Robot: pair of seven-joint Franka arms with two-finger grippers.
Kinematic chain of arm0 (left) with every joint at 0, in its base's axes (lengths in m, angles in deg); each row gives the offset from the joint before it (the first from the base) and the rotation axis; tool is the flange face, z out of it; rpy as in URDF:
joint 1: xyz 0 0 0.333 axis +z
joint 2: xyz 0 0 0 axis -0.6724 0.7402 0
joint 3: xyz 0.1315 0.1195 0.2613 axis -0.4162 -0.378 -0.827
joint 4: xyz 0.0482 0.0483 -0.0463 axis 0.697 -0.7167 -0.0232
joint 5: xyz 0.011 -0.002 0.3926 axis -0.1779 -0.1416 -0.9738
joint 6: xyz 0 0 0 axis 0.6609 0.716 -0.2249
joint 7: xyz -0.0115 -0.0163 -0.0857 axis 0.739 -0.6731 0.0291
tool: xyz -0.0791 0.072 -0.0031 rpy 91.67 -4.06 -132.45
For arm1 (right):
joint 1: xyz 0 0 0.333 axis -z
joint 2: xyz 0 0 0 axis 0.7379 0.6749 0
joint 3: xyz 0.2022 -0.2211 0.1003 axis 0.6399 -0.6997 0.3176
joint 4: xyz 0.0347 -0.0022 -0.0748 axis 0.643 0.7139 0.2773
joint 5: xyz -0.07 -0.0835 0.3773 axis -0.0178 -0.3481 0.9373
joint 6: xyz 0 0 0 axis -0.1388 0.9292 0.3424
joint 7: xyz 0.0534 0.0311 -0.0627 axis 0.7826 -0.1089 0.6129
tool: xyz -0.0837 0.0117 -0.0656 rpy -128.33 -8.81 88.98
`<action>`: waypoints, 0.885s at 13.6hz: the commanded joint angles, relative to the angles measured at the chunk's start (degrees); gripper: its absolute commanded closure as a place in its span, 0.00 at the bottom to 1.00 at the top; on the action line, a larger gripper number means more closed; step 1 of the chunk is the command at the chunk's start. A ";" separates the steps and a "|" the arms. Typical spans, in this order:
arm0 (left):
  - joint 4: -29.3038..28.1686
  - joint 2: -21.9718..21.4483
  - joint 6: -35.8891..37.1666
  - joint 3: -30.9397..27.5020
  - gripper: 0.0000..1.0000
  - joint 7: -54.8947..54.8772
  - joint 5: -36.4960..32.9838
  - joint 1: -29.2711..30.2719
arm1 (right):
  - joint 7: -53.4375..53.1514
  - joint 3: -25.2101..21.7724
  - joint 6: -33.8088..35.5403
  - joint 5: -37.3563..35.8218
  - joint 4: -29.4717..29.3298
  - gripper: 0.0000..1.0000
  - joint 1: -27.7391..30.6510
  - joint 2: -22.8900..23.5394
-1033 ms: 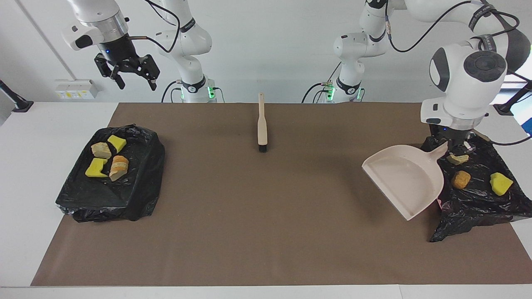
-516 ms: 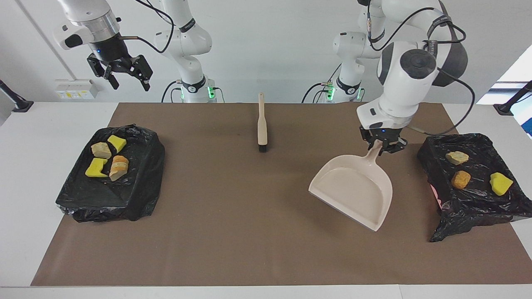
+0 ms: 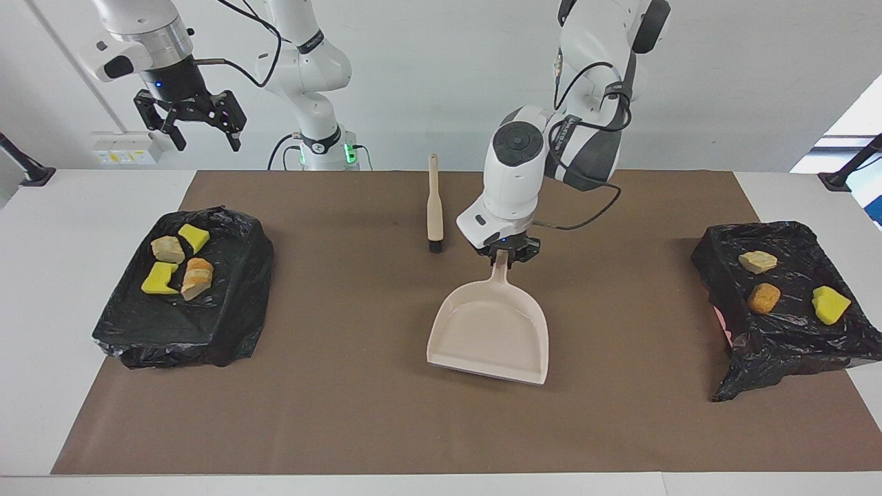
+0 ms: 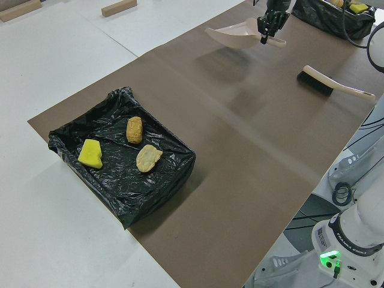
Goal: Sweep and dump trash in bin
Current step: 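Lift the emptied dustpan and set it on the mat with the left gripper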
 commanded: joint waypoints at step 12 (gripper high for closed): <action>5.45 10.47 -7.98 -2.31 0.45 13.77 2.63 -8.03 | 1.15 0.43 -0.14 -0.35 0.53 0.00 0.63 -0.46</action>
